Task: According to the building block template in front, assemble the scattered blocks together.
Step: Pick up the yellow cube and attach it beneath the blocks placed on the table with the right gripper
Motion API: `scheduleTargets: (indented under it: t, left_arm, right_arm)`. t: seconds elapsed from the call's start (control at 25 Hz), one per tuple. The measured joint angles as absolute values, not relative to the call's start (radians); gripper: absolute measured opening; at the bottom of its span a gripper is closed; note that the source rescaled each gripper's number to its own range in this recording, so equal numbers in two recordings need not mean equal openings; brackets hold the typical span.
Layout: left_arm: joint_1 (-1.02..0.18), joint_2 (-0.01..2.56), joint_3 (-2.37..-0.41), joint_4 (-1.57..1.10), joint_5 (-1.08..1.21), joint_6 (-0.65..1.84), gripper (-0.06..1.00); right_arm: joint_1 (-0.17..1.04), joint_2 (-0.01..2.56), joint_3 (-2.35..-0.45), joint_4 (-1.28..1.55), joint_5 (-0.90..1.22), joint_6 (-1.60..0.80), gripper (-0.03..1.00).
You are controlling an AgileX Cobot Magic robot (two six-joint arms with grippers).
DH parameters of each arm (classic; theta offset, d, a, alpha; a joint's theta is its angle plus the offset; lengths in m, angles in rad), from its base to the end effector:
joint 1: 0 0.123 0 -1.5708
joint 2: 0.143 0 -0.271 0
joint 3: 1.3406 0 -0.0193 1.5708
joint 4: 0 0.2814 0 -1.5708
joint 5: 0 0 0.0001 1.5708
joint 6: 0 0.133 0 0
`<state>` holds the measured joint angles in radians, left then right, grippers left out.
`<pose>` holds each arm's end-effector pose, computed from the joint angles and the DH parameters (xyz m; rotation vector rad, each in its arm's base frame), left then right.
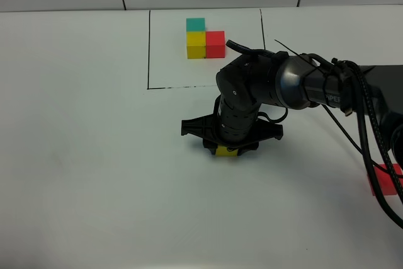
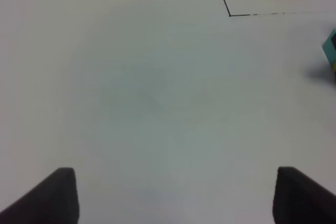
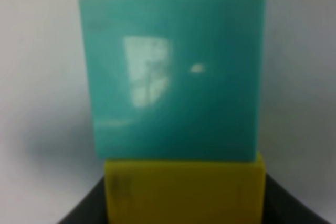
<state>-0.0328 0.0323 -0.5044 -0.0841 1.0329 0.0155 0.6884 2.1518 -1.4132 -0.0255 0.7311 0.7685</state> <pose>0.0792 -0.0122 0.2755 0.0504 2.0427 -0.1116 0.3411 0.2777 0.0401 0.0936 2.9826 0.1666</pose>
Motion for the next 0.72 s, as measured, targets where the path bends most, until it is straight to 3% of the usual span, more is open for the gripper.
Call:
scheduleTargets:
  t: [0.72]
  left_arm:
    - [-0.033, 0.032, -0.504, -0.084, 1.033, 0.015, 0.96]
  right_arm:
    - [0.687, 2.154, -1.415, -0.024, 0.744, 0.743, 0.04]
